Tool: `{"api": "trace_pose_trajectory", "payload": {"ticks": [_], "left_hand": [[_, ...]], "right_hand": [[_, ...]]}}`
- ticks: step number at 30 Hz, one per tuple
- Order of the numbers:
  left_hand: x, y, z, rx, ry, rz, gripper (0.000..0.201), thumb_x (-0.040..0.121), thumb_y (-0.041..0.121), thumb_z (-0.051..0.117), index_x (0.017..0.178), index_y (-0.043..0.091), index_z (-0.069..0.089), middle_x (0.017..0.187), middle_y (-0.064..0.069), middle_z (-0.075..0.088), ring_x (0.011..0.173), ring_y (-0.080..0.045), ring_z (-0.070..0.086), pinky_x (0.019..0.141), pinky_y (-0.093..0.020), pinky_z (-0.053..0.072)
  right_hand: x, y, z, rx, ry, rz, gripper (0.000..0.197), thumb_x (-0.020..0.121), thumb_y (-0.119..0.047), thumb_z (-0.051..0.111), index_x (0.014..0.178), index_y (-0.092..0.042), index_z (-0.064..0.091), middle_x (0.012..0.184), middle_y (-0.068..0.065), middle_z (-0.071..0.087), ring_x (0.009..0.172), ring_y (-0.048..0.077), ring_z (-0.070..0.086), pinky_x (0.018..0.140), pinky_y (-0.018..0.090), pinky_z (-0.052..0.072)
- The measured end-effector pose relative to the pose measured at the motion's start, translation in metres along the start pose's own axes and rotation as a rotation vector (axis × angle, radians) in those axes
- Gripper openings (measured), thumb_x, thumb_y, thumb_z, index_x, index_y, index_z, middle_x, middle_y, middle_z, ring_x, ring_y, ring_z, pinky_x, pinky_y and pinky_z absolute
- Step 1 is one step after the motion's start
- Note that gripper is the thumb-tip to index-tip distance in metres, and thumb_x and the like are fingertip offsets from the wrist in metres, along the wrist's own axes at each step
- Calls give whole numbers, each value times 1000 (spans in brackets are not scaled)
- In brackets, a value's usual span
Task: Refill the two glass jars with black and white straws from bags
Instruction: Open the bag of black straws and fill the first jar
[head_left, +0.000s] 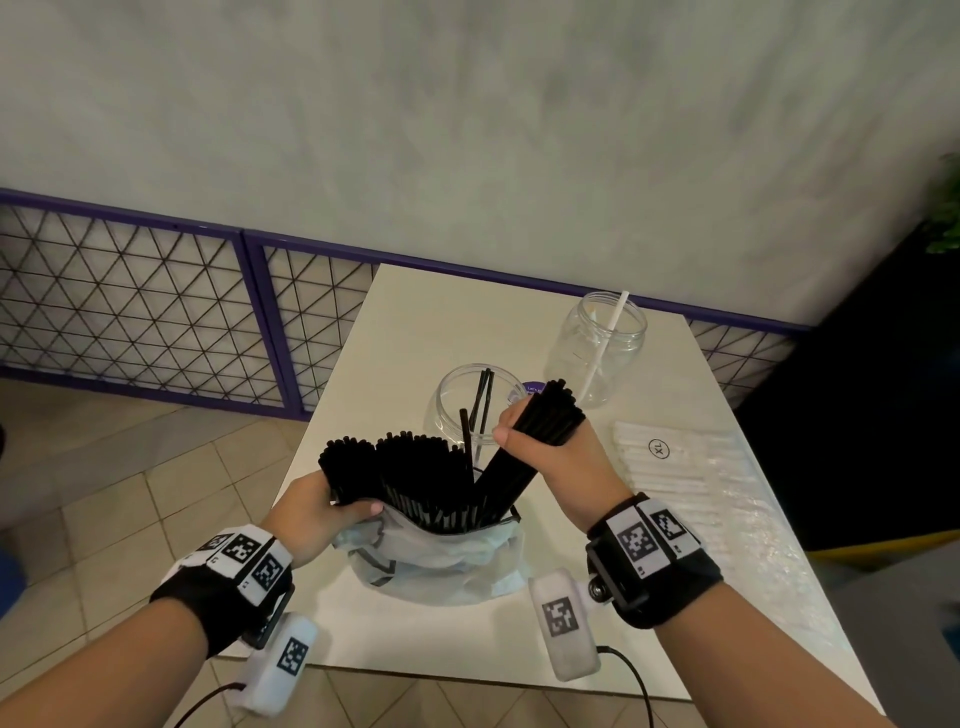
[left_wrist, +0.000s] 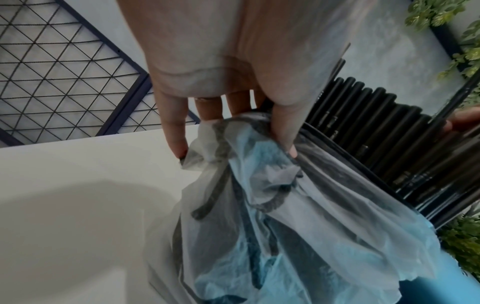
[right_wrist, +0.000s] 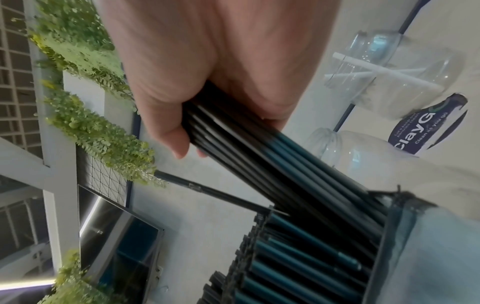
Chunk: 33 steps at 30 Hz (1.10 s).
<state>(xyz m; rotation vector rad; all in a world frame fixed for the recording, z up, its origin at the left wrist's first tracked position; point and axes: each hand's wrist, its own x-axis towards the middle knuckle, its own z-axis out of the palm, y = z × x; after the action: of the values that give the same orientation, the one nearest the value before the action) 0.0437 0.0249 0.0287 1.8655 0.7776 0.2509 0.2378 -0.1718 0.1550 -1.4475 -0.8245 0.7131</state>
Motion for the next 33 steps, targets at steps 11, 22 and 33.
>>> {"api": "trace_pose_trajectory", "payload": {"ticks": [11, 22, 33], "left_hand": [[3, 3, 4, -4, 1, 15, 62, 53, 62, 69, 103, 25, 65, 99, 5, 72, 97, -13, 66, 92, -44, 50], [5, -4, -4, 1, 2, 7, 68, 53, 63, 69, 107, 22, 64, 100, 4, 72, 99, -15, 65, 92, -45, 50], [4, 5, -17, 45, -10, 51, 58, 58, 59, 68, 107, 27, 63, 101, 8, 71, 98, -12, 65, 94, -43, 50]], "right_hand": [[5, 13, 19, -182, 14, 129, 14, 82, -12, 70, 91, -3, 64, 81, -4, 64, 78, 3, 62, 72, 15, 46], [10, -56, -9, 277, 173, -103, 21, 86, 4, 60, 92, -15, 51, 79, 3, 63, 78, 21, 65, 81, 43, 53], [78, -45, -30, 118, 323, -144, 4, 83, -10, 67, 83, -13, 65, 84, 7, 71, 87, 21, 65, 92, 44, 50]]}}
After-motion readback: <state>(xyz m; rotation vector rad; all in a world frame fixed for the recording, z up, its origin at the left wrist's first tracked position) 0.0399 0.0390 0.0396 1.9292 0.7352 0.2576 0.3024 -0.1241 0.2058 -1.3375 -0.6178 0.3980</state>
